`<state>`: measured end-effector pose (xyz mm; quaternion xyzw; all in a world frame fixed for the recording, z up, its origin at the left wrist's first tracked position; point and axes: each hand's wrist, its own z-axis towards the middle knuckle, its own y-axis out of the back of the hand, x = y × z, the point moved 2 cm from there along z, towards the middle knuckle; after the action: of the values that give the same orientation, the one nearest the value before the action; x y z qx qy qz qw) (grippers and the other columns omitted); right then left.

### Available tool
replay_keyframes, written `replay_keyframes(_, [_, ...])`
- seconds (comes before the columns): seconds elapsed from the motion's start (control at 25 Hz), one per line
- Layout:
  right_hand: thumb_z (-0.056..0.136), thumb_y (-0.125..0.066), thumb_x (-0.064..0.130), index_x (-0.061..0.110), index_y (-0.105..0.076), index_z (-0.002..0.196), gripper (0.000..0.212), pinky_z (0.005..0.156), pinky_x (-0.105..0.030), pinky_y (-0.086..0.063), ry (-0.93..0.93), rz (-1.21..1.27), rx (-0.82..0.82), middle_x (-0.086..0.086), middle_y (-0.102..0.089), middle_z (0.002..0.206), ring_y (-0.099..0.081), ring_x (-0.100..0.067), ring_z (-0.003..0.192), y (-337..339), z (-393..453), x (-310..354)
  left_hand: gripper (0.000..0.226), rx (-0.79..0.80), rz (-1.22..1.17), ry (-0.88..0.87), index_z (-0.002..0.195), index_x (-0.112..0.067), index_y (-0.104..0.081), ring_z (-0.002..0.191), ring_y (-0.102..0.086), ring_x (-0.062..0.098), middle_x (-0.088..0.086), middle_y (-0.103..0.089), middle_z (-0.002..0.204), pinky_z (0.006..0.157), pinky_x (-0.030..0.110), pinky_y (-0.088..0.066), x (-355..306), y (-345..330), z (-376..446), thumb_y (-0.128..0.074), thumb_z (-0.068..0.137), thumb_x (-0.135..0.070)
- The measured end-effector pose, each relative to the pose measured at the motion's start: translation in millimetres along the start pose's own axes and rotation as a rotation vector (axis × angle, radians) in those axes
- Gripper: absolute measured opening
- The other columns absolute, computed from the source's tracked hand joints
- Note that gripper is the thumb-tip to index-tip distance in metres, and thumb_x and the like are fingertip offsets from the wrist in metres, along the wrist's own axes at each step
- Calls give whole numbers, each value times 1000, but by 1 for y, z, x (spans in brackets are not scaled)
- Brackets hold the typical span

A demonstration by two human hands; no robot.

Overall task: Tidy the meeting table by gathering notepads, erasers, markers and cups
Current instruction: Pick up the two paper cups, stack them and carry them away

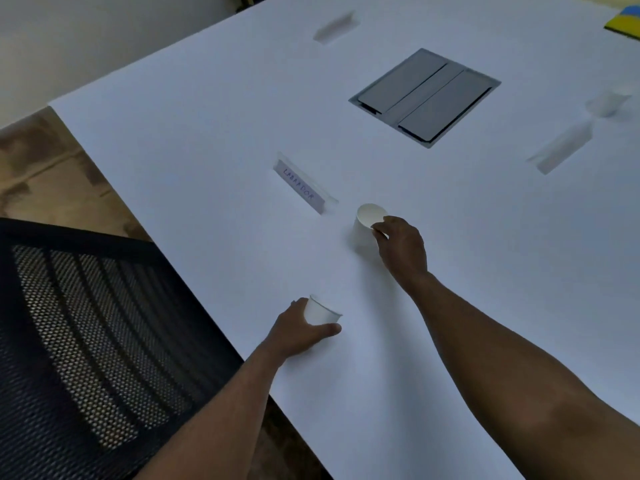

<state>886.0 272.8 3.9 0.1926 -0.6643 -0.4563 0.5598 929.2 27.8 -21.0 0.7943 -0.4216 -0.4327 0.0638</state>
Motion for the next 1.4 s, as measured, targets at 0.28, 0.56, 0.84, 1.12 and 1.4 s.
replay_keyframes(0.28, [93,-56,23,19,-70,111,23,103,-40,-41,-73,-10,111,-3,-50,143,-49,-28,127,-25,22,-6,72,-37,6,15,117,-34,-55,101,-57,8,-14,-61,111,82,30,-52,0,6,10,-75,56,-66])
replay_keyframes(0.56, [90,-63,28,18,-59,126,38,89,-41,-50,4,-92,-20,-8,-49,138,-57,-30,110,-16,-21,11,70,-62,-46,11,115,-29,-55,100,-59,14,-8,-62,110,82,34,-53,-6,9,-1,-77,57,-62])
replay_keyframes(0.84, [95,-50,44,18,-72,102,34,84,-34,-52,209,376,123,1,-72,105,-67,-14,89,30,-19,152,65,-365,-293,-204,114,-25,-53,90,-62,10,-5,-63,104,56,20,-47,-84,109,-42,-78,61,-53])
replay_keyframes(1.12, [93,-43,53,24,-72,95,41,68,-22,-49,600,557,9,11,-71,86,-65,-2,80,103,-28,354,74,-752,-179,-482,121,-25,-49,97,-61,14,-7,-61,109,74,34,-58,-128,288,-151,-79,60,-56])
replay_keyframes(1.4, [96,-50,42,13,-71,100,36,64,-23,-45,970,479,55,3,-68,84,-61,-10,75,71,-107,547,71,-1075,-81,-547,122,-24,-47,91,-58,16,-5,-59,108,60,26,-47,-18,437,-256,-79,65,-52])
